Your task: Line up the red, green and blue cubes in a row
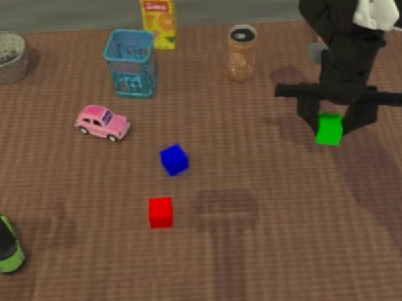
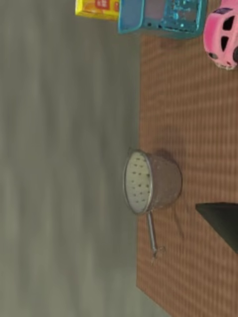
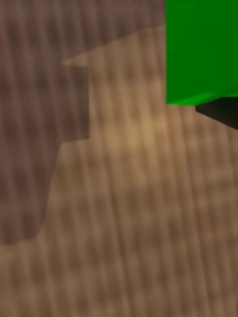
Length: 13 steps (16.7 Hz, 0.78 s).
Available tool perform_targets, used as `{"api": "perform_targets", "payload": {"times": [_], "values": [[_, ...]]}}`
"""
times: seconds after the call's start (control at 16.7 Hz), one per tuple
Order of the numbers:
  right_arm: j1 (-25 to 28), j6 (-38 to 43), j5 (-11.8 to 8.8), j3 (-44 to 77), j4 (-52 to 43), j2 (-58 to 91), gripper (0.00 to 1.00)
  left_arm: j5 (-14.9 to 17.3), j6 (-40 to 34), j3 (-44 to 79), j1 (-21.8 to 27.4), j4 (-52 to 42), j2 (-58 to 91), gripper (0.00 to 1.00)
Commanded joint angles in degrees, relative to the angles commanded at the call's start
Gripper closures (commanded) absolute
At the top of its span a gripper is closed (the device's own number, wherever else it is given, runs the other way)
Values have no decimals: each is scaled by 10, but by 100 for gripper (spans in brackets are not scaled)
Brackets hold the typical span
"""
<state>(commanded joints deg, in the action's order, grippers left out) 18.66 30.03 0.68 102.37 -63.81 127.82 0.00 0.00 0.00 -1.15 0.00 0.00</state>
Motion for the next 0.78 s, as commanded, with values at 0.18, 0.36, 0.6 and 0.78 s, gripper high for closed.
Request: {"api": "perform_targets", "payload": {"times": [0.18, 0.36, 0.6, 0.78], "values": [[23, 13, 0, 8, -6, 2, 100, 0, 0, 0, 0, 0, 0, 0], [88, 53, 1, 27, -21, 7, 100, 0, 0, 0, 0, 0, 0, 0], [200, 117, 1, 54, -47, 13, 100, 0, 0, 0, 0, 0, 0, 0], [252, 148, 2, 67, -57, 12, 100, 0, 0, 0, 0, 0, 0, 0]]}}
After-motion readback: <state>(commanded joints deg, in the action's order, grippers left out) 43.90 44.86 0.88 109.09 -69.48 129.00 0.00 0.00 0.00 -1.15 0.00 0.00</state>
